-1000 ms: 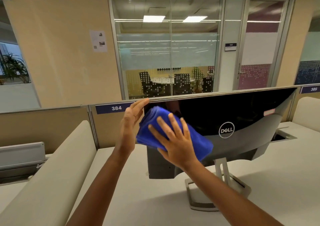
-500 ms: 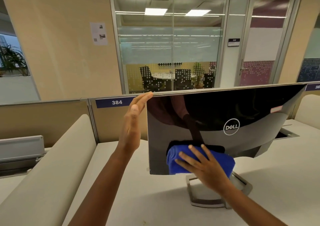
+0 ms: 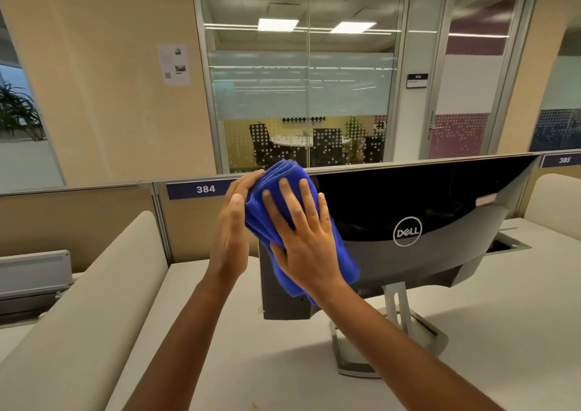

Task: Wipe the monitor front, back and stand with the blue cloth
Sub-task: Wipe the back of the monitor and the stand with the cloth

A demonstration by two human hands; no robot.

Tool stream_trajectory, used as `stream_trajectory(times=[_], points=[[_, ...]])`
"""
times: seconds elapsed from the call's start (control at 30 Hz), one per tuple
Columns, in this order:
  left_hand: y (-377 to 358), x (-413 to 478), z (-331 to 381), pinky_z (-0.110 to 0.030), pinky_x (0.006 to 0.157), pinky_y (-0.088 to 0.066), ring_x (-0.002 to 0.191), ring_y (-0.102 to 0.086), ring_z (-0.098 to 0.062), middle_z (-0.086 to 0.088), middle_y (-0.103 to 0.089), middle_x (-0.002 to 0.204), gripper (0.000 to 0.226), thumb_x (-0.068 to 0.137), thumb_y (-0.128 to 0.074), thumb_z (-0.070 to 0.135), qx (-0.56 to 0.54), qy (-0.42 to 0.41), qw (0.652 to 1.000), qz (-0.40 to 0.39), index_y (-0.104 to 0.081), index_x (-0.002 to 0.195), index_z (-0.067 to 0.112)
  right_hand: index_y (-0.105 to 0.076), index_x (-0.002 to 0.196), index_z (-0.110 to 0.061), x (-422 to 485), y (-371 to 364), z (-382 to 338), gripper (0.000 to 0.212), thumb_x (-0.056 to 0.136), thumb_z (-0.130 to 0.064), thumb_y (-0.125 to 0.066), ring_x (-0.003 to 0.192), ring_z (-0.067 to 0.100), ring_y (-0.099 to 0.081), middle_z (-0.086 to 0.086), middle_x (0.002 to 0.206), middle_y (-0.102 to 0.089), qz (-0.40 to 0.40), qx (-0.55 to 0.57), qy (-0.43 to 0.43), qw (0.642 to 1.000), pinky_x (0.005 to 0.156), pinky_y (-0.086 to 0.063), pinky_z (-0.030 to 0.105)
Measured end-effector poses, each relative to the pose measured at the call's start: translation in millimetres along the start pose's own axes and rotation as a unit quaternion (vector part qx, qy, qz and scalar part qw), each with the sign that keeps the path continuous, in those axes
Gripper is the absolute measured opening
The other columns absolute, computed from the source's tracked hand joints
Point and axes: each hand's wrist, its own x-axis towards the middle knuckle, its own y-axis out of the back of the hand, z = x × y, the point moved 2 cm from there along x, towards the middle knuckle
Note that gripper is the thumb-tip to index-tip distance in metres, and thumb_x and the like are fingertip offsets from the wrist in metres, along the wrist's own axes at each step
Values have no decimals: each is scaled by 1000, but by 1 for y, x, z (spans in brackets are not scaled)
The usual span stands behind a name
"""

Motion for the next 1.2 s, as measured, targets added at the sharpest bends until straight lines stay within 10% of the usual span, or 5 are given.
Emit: stream_trajectory(times=[0.13, 0.33, 0.5, 0.8, 1.2], points=[[0, -1, 8, -17, 105, -32, 126, -41, -9, 11, -44, 132, 54, 87, -17, 63, 79, -9, 997, -23, -39, 127, 34, -21, 143, -22, -7, 12, 34, 61, 88, -39, -41, 139, 30, -15, 3, 149, -18, -2, -17, 1, 1000, 112, -15, 50], [-13, -7, 27, -33, 115, -20, 139, -18, -12, -6, -32, 148, 65, 88, -16, 46, 359, -54, 932, -23, -33, 140, 10, -16, 144, -19, -26, 28, 118, 64, 86, -38, -35, 140, 37, -14, 13, 152, -19, -6, 20, -245, 969, 106, -30, 59], [-38, -8, 29, -35, 114, -7, 139, -6, -15, -12, -29, 149, 65, 89, -18, 44, 463, -75, 883, -16, -30, 140, 5, -13, 146, -18, -20, 35, 112, 66, 88, -38, -35, 141, 38, -9, 14, 153, -14, -16, 44, -216, 975, 108, -27, 57], [-90, -5, 32, -37, 112, -1, 137, -17, -26, -17, -36, 145, 66, 90, -21, 45, 524, -112, 842, -60, -35, 137, 1, -14, 146, -22, -25, 39, 129, 64, 91, -42, -38, 142, 31, -10, 6, 153, -13, -68, 8, -77, 995, 111, -23, 48], [-157, 3, 31, -45, 114, -12, 136, -20, -26, -14, -40, 143, 65, 93, -15, 47, 551, -126, 822, -74, -39, 136, 4, -7, 147, -19, -73, 63, 265, 66, 91, -41, -36, 141, 38, -8, 10, 155, -3, -74, 69, -298, 949, 109, -27, 55]])
